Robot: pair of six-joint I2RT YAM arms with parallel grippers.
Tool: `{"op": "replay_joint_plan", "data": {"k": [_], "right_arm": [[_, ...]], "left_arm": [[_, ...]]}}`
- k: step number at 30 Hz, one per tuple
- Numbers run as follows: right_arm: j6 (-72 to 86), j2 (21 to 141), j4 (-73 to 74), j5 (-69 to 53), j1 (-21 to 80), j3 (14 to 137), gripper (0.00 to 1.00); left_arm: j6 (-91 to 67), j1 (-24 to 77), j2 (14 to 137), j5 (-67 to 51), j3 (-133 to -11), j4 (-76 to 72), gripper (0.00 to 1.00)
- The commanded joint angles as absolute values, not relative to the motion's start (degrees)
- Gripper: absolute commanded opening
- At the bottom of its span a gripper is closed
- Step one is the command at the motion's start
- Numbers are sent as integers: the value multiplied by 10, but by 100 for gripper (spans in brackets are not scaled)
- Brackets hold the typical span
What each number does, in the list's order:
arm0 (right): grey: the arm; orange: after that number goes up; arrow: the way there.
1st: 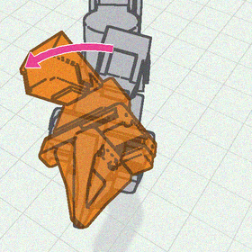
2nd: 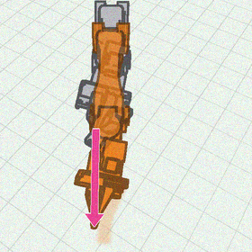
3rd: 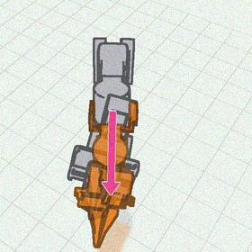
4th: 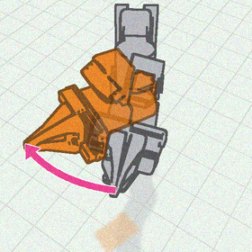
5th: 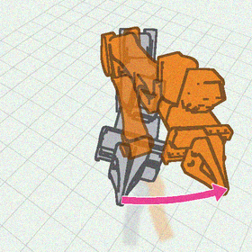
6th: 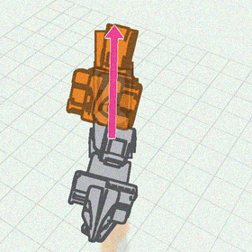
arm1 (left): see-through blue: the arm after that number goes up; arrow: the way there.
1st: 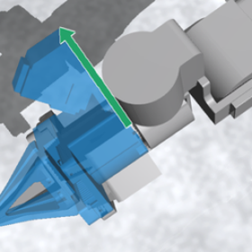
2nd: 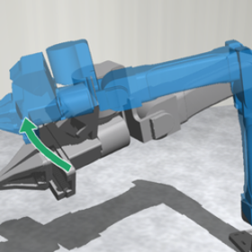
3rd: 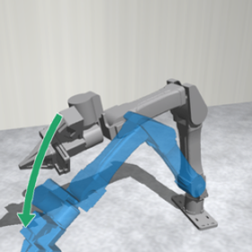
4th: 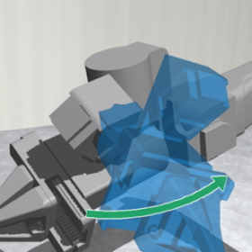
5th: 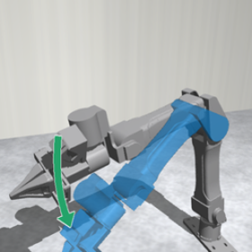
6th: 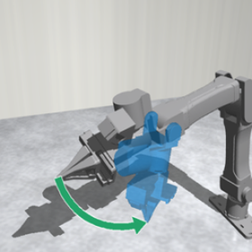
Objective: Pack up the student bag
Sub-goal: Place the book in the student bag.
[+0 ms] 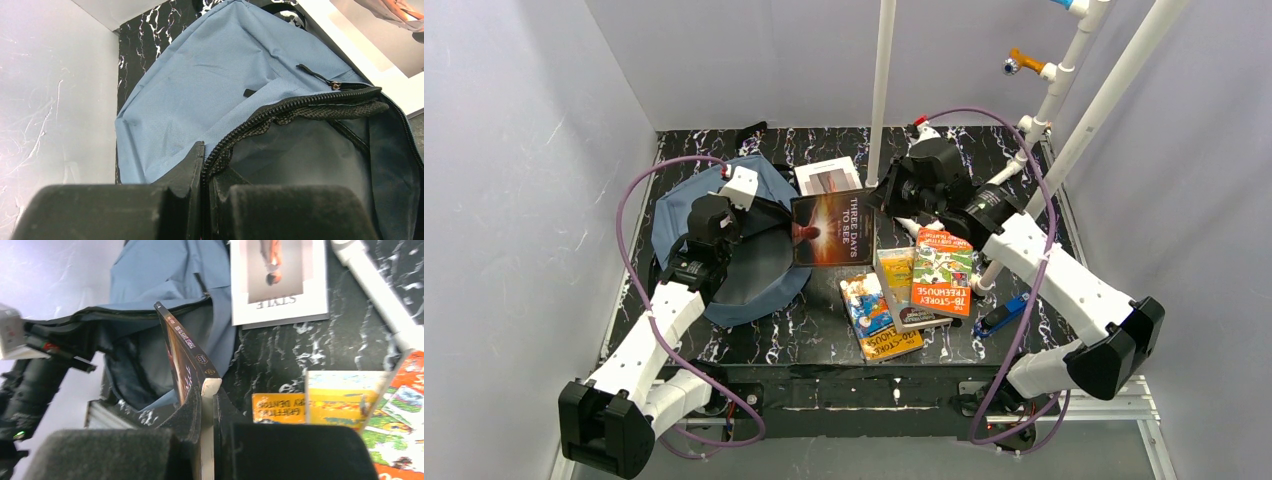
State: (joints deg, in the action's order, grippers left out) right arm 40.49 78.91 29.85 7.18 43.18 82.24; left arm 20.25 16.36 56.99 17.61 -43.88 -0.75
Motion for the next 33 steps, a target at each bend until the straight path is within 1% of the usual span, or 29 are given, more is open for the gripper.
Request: {"op": "replay_joint_plan", "data": {"k": [1,4,9,14,18,21,25,29,33], "right_arm": [[471,795,283,-50,431,849,1],[546,807,210,-121,431,807,1],[670,827,65,-184,431,698,1],[779,881,-85,-178,431,633,1],[874,942,-226,-175,431,619,1],[942,970,-296,-157,431,605,1],[985,1006,-297,-122,431,619,1],[986,1043,-262,-87,431,656,1],[986,1056,-230,-55,432,670,1]], "left_arm": [[176,168,554,197,-464,-36,0],[160,168,559,220,-472,-38,0],[85,167,566,284,-502,-25,0],[83,168,549,239,-498,-25,0],[99,167,541,213,-490,-28,0],[107,166,545,215,-490,-27,0],[98,167,539,219,-492,-28,0],[76,167,535,233,-497,-29,0],[61,167,536,265,-502,-30,0]]}}
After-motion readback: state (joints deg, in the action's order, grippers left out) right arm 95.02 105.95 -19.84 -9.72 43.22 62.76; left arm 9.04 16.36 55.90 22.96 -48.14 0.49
